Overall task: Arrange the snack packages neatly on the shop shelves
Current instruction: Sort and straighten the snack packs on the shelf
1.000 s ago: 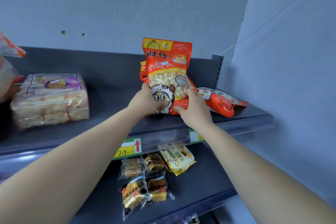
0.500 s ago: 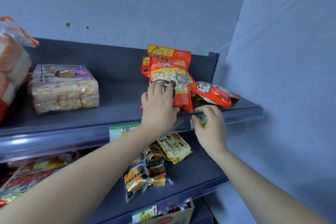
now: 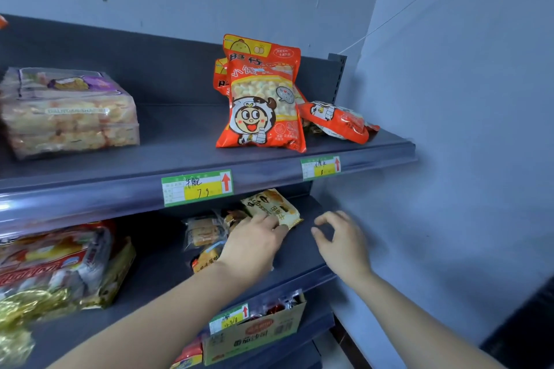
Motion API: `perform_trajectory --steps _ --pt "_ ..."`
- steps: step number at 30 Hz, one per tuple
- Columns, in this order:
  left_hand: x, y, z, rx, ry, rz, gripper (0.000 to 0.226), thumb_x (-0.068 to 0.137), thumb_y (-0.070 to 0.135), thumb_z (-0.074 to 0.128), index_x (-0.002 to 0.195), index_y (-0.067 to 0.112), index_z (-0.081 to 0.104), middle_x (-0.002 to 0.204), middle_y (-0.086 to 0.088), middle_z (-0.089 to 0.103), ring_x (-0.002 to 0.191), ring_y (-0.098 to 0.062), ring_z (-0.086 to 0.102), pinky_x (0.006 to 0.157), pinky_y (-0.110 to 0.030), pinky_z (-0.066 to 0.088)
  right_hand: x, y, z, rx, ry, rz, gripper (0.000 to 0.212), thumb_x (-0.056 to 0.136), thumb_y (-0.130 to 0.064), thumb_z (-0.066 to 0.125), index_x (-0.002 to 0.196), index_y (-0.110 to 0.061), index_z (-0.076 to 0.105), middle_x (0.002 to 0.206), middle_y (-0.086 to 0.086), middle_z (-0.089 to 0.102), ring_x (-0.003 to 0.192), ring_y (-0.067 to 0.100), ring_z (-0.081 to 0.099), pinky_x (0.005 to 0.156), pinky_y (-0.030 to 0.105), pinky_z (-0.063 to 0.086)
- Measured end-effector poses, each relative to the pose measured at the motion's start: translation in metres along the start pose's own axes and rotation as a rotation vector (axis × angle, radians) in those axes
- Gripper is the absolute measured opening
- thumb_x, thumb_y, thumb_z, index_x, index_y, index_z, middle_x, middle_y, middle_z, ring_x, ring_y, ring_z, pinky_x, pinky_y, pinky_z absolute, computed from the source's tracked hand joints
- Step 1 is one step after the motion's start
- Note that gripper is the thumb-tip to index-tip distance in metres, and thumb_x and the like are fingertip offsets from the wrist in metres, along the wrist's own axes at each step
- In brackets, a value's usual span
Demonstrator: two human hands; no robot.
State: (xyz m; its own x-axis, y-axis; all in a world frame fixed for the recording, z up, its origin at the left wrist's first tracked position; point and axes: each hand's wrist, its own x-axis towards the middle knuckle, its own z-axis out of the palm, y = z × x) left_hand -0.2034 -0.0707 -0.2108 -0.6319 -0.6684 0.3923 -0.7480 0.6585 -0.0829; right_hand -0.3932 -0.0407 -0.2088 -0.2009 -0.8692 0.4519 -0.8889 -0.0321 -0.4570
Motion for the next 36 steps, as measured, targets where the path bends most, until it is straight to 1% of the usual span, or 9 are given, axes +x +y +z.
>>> perform_trajectory --steps 4,9,11,15,19,24,27,30,36 --pt "-0.011 -0.013 0.039 0.068 -0.115 -0.103 0.039 0.034 0.02 0.086 0.07 0.024 0.071 0.072 0.004 0.063 0.069 -0.019 0.061 0.046 -0.028 0.048 -0.003 0.022 0.031 -0.02 -0.171 0.091 0.012 0.088 -0.031 0.063 0.098 -0.025 0.064 0.105 -0.007 0.059 0.101 0.015 0.056 0.077 0.031 0.048" --pt "-0.016 -0.033 0.093 0.02 -0.236 -0.252 0.039 0.058 0.009 0.08 0.095 0.019 0.07 0.093 -0.002 0.065 0.093 -0.026 0.062 0.061 -0.037 0.058 0.016 0.045 0.085 0.013 -0.384 0.267 0.02 0.089 -0.034 0.061 0.106 -0.025 0.063 0.111 -0.007 0.062 0.103 0.015 0.059 0.081 0.033 0.051" --pt "-0.014 -0.042 0.11 0.02 -0.244 -0.27 0.045 0.048 0.009 0.086 0.088 0.021 0.071 0.086 -0.001 0.066 0.086 -0.025 0.065 0.054 -0.037 0.058 0.028 0.055 0.109 0.048 -0.468 0.327 0.026 0.09 -0.037 0.06 0.111 -0.022 0.063 0.115 -0.005 0.063 0.106 0.016 0.059 0.084 0.03 0.049" --pt "-0.006 -0.061 0.137 0.09 -0.222 -0.277 0.053 0.02 0.006 0.086 0.069 0.023 0.074 0.073 0.002 0.068 0.069 -0.02 0.066 0.041 -0.029 0.05 0.054 0.061 0.152 0.39 -0.524 0.658 0.025 0.092 -0.037 0.059 0.096 -0.013 0.061 0.094 0.0 0.062 0.087 0.02 0.059 0.083 0.035 0.05" --pt "-0.008 -0.076 0.166 0.088 -0.226 -0.299 0.054 0.021 0.008 0.085 0.072 0.023 0.074 0.079 0.002 0.07 0.074 -0.022 0.067 0.052 -0.033 0.057 0.085 0.067 0.192 0.698 -0.499 0.993 0.039 0.091 -0.041 0.061 0.106 -0.005 0.06 0.104 0.016 0.064 0.096 0.031 0.062 0.07 0.04 0.056" --pt "-0.016 -0.084 0.182 0.044 -0.205 -0.334 0.047 0.036 0.02 0.091 0.08 0.027 0.076 0.091 0.004 0.072 0.086 -0.019 0.069 0.056 -0.032 0.06 0.105 0.074 0.227 0.89 -0.559 1.176 0.035 0.093 -0.036 0.061 0.109 -0.006 0.054 0.103 0.021 0.061 0.096 0.035 0.06 0.077 0.043 0.051" --pt "-0.022 -0.084 0.185 0.043 -0.198 -0.349 0.049 0.043 0.026 0.092 0.089 0.026 0.076 0.089 0.003 0.071 0.083 -0.02 0.069 0.058 -0.034 0.06 0.106 0.08 0.235 0.936 -0.385 1.187 0.014 0.09 -0.013 0.059 0.099 -0.002 0.059 0.099 0.02 0.062 0.094 0.037 0.062 0.074 0.042 0.053" --pt "-0.023 -0.082 0.182 0.046 -0.182 -0.358 0.042 0.044 0.026 0.092 0.082 0.024 0.075 0.082 0.003 0.069 0.077 -0.02 0.068 0.057 -0.034 0.059 0.109 0.079 0.219 0.739 -0.011 0.947 0.011 0.082 -0.024 0.059 0.082 -0.014 0.063 0.086 0.01 0.065 0.082 0.034 0.063 0.07 0.041 0.054" --pt "-0.031 -0.065 0.153 0.057 -0.109 -0.347 0.032 0.043 0.021 0.091 0.066 0.024 0.07 0.074 0.003 0.064 0.074 -0.02 0.065 0.051 -0.031 0.055 0.112 0.053 0.142 0.517 0.416 0.561 0.011 0.093 -0.009 0.047 0.098 -0.003 0.055 0.084 0.008 0.057 0.075 0.023 0.048 0.065 0.026 0.031"
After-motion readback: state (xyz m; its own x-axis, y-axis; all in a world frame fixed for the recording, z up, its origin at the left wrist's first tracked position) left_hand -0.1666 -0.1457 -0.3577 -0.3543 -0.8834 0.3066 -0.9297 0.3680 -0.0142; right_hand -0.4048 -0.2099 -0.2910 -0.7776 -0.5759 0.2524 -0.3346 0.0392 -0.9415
